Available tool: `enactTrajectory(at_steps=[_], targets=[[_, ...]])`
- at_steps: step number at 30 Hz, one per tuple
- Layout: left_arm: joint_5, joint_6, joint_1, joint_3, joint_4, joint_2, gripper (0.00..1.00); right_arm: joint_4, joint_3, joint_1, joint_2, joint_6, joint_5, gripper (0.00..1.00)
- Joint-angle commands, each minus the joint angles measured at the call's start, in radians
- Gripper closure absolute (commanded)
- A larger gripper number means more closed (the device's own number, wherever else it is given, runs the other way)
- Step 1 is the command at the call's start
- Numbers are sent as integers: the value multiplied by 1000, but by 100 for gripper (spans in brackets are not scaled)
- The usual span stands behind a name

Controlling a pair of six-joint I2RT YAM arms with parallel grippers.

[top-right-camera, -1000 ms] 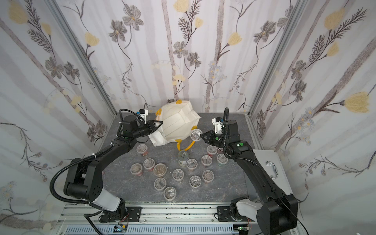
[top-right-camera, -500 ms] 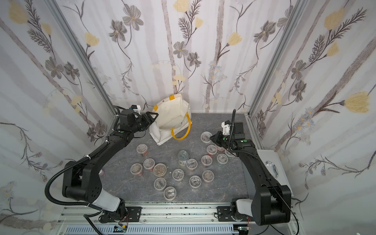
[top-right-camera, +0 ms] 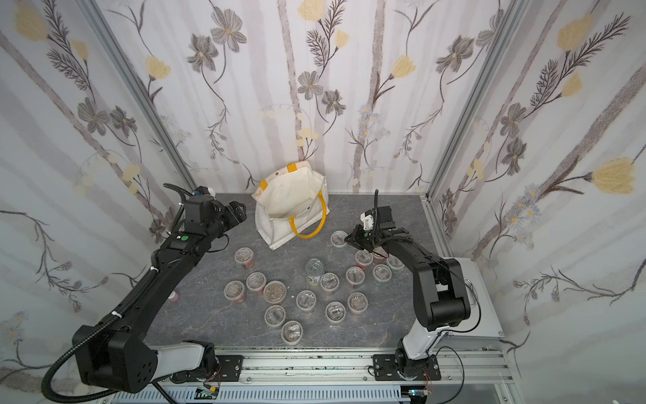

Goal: Take out the seed jars from the canvas bag
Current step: Place the seed jar at the center of the board.

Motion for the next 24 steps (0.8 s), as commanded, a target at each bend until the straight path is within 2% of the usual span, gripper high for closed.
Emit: enactTrajectory(at_steps=[1,4,6,11,17,19,20,21,22,24], targets=[[-138,92,7,-71,-43,-72,12,63,3,18,42,5,-19,90],[-166,92,22,-139,-66,-124,5,81,-23,22,60,5,-15,84],[-177,91,35,-186,-71,-154,0,83,-40,22,60,1,-3,75],[-231,44,59,-312,-28,-234,0,82,-77,18,25,-18,38,55],[-215,1,53,-490,147,-283,0,82,-106,16,-167,-40,101,50],[-194,52,48,-551,236,-280,0,82,-126,13,-271,-67,161,44],[-177,88,47,-569,268,-279,0,83,-136,13,-334,-85,190,36],[-168,132,44,-585,297,-277,0,84,-146,11,-389,-112,233,25],[-168,176,42,-599,330,-274,0,94,-164,11,-446,-142,287,1],[-177,249,34,-629,405,-261,0,143,-222,10,-554,-204,407,0]])
